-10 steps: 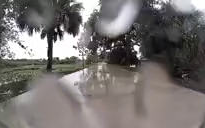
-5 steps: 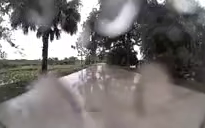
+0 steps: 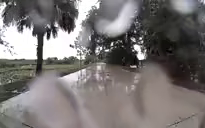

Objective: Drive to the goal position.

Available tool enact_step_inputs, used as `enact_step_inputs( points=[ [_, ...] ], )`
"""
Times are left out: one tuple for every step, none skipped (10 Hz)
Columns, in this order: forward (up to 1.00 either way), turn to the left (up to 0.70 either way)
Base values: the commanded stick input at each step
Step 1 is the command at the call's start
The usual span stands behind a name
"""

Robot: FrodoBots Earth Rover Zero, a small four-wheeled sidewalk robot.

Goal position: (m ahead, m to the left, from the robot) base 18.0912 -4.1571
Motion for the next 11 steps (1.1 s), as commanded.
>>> enact_step_inputs(
  points=[
    [0.85,0.00],
    [0.85,0.00],
    [0.85,0.00],
    [0.85,0.00],
    [0.85,0.00],
    [0.85,0.00],
    [0.85,0.00],
    [0.85,0.00],
    [0.85,0.00],
    [0.85,0.00],
    [0.85,0.00]
  ],
)
